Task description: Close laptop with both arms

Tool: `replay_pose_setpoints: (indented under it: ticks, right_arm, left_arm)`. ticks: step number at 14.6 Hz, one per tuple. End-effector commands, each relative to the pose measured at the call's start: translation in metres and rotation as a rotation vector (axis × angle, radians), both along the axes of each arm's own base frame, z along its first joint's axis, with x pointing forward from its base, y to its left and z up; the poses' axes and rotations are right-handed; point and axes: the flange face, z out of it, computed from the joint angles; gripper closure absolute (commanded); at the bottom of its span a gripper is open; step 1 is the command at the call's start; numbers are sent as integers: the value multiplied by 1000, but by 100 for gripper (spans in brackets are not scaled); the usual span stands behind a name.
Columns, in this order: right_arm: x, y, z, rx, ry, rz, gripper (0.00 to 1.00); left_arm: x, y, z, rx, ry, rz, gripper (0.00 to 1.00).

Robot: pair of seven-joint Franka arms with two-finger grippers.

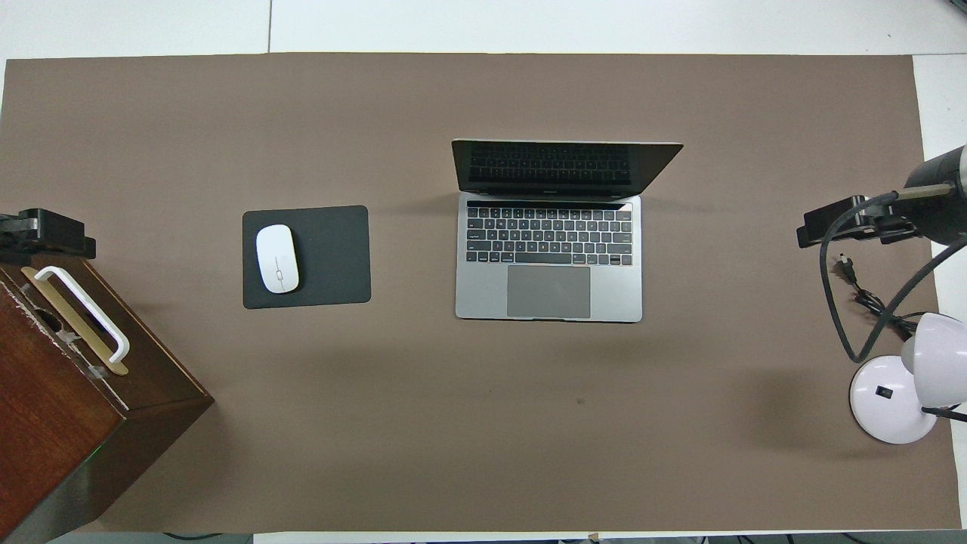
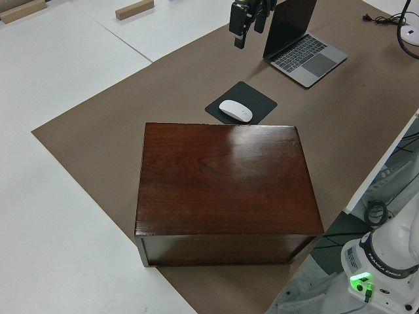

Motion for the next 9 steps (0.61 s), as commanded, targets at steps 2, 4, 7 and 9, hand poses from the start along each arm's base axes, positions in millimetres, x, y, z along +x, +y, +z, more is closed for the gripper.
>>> replay_pose_setpoints:
  ticks: [2,4,7,9]
  right_arm:
    - [-1,7,5,-13,-2,14,0]
    - [-1,7,6,-14,-4,16,0]
    - [-1,7,5,-13,-4,11,0]
    - [2,9,5,-6,-13,-4,0]
  left_arm:
    - [-2,2,5,0,-9,18,100]
    - [-3,5,6,-3,-4,30,100]
    - [-3,6,6,0,-9,24,100]
    - [-4,6,3,0,-8,22,100]
